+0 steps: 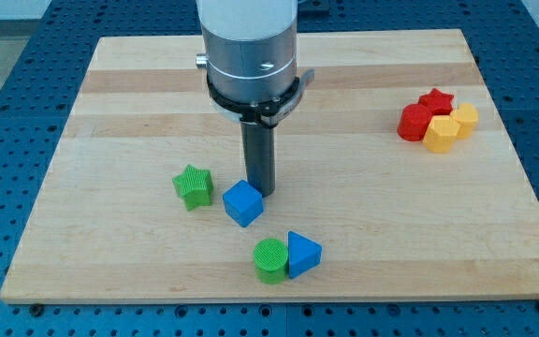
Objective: Push the green star and blue cube to make group of blue and green blocks
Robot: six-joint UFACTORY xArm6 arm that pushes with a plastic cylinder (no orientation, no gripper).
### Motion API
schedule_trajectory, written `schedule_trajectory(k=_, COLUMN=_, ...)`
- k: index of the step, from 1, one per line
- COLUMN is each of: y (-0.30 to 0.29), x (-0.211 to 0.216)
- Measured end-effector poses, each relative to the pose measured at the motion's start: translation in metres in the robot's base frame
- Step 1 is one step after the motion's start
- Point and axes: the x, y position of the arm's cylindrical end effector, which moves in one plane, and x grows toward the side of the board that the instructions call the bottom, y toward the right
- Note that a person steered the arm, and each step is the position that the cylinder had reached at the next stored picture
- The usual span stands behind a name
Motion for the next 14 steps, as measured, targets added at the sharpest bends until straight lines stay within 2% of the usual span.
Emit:
schedule_trajectory(k=2, y=-0.054, x=-0.044)
schedule_trajectory(k=4, y=-0.136, x=-0.034)
schedule_trajectory(k=5, y=-0.124, x=-0.016)
schedule_trajectory(k=10, y=-0.025, x=0.012)
schedule_trajectory(k=14, y=-0.003, x=0.026)
